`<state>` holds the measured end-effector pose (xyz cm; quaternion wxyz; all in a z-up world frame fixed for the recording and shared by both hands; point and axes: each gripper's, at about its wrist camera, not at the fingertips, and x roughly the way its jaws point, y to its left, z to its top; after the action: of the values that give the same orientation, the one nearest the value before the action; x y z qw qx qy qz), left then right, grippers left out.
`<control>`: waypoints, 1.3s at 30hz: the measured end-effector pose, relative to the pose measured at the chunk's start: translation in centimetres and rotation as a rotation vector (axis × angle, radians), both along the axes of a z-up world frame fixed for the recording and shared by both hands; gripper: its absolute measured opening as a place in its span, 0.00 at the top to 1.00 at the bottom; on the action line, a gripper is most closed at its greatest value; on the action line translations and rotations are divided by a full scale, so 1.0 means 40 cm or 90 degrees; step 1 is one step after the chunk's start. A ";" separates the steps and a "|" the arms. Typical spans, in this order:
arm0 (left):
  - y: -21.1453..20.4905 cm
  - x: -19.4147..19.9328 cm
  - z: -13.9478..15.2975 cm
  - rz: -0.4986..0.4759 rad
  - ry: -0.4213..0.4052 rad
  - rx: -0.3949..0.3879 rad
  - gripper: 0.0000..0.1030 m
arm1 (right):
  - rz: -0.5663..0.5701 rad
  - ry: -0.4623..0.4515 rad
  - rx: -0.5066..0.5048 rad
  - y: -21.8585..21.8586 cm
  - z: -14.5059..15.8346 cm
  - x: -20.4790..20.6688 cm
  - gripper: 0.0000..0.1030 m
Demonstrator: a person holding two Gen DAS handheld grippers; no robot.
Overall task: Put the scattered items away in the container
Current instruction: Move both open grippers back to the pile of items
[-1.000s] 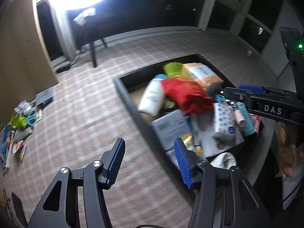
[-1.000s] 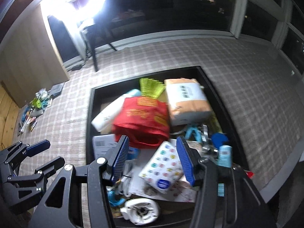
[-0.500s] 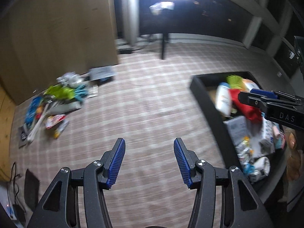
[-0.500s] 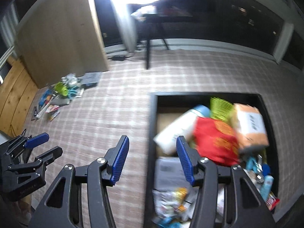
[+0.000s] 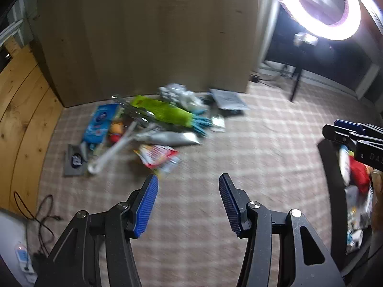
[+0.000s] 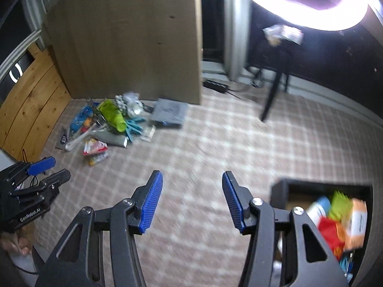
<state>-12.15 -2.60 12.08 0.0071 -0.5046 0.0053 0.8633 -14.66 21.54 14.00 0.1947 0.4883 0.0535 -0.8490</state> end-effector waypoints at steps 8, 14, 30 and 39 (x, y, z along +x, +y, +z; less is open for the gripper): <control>-0.127 -0.210 -0.025 0.023 -0.012 -0.006 0.50 | 0.033 -0.025 -0.022 -0.161 -0.021 -0.174 0.50; -0.180 -0.367 -0.083 0.033 -0.021 -0.019 0.50 | 0.046 -0.064 -0.025 -0.309 -0.090 -0.305 0.50; -0.217 -0.527 -0.235 0.040 -0.021 -0.007 0.50 | -0.028 -0.099 -0.028 -0.526 -0.223 -0.423 0.50; -0.224 -0.515 -0.323 0.058 -0.061 0.004 0.55 | -0.028 -0.102 0.017 -0.580 -0.287 -0.415 0.51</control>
<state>-32.76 -11.56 -0.85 -0.0301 -0.5451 -0.0205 0.8376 -31.26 -1.64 2.52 0.1730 0.5583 0.0387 -0.8105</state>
